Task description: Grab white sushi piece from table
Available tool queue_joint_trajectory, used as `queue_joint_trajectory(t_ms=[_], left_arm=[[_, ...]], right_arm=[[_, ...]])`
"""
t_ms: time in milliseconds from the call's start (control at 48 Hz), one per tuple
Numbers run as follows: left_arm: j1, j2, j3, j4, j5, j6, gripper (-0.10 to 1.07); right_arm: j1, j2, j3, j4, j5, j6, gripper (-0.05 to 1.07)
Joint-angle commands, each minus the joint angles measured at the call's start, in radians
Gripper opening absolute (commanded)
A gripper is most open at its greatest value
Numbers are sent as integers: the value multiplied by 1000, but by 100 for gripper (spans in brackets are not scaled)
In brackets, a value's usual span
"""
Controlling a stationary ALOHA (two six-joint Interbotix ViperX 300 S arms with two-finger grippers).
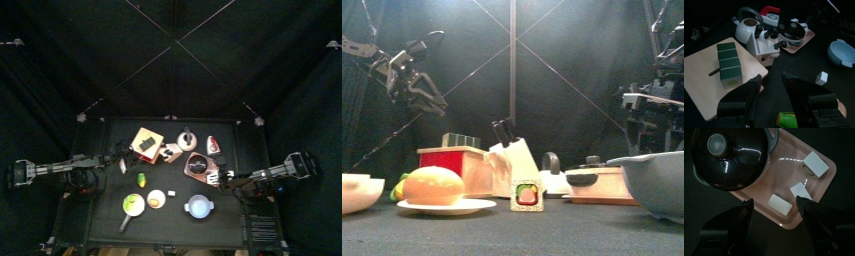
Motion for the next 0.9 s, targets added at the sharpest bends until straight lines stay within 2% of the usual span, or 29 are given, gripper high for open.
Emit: queue_joint_trajectory(t_ms=[0, 271, 396, 500, 542, 667, 771, 875], left_arm=[[2, 0, -12, 0, -5, 0, 79], [2, 0, -12, 0, -5, 2, 79], [2, 0, -12, 0, -5, 2, 79], [3, 0, -12, 0, -5, 2, 79], [3, 0, -12, 0, -5, 2, 79], [3, 0, -11, 0, -5, 2, 79], [3, 0, -11, 0, -5, 2, 79], [3, 0, -11, 0, -5, 2, 79]], right_arm=[[6, 2, -29, -3, -12, 0, 98], [44, 48, -118, -14, -34, -3, 98], [104, 98, -201, -75, -72, -5, 98], [132, 149, -258, -199, -117, -6, 98], [135, 173, -279, -255, -143, -6, 98], [133, 232, -324, -333, -212, -14, 98], [129, 282, -354, -353, -262, -58, 98], [124, 342, -394, -347, -296, -164, 98]])
